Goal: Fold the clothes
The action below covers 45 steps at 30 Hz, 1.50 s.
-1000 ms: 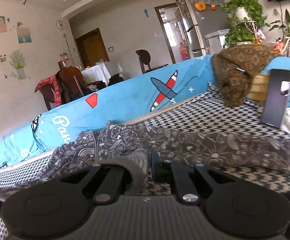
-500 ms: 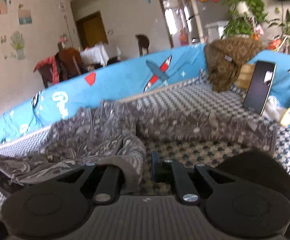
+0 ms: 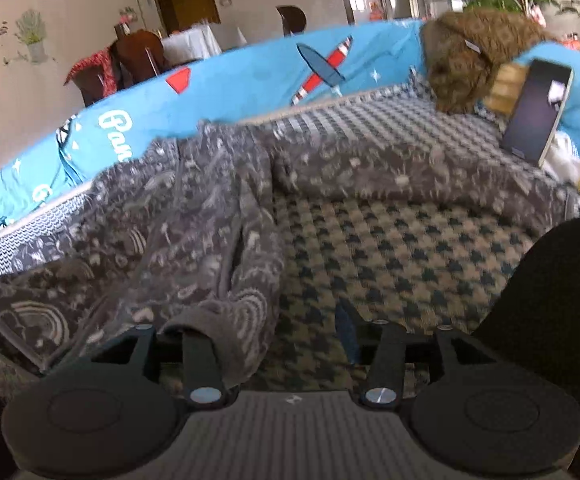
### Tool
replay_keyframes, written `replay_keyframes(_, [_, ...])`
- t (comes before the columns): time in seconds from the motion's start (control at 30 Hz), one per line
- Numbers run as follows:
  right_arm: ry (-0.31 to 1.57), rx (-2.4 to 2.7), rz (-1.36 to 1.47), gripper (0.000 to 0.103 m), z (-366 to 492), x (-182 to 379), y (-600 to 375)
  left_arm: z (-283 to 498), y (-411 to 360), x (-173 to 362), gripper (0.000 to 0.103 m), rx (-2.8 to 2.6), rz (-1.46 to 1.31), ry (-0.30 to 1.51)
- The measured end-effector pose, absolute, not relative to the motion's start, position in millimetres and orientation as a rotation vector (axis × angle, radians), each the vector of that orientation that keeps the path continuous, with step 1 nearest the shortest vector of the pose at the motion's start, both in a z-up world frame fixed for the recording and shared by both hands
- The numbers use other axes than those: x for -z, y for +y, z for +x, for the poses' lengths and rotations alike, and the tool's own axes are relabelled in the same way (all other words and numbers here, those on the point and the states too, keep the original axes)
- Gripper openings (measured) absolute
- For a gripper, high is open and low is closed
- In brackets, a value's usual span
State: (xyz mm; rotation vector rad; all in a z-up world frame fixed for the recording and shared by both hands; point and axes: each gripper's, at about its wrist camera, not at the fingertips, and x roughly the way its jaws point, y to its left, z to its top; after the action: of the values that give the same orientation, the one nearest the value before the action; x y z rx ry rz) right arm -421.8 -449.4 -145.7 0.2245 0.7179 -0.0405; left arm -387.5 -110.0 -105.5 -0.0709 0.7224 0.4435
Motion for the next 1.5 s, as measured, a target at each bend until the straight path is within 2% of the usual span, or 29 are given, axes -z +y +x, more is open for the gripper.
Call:
replay_keyframes(0.17, [0.761,0.039,0.249,0.047,-427.8,148.9,-455.2,-385.8,-113.7,104.6,0.103,-0.43,-0.071,0.715])
replay_keyframes(0.47, [0.553,-0.242,0.236,0.046,-462.8,110.3,-435.3,-376.7,-124.2,87.9,0.103,-0.396,-0.043,0.664])
replay_keyframes(0.6, [0.515,-0.441,0.218,0.038,-465.9,102.0,-414.3,-375.8,-127.8,81.7,0.103,-0.378,-0.037,0.648])
replay_keyframes(0.9, [0.603,-0.66,0.278,0.026,-433.2,112.1,-364.9,-376.3,-125.9,79.8,0.103,-0.372,-0.043,0.643])
replay_keyframes(1.3, [0.679,-0.639,0.461,0.026,-370.2,140.0,-313.1,-380.2,-115.9,80.2,0.103,-0.384,-0.079,0.649])
replay_keyframes(1.5, [0.714,-0.673,0.492,0.027,-374.0,139.8,-306.2,-381.9,-111.7,76.8,0.102,-0.382,-0.095,0.638])
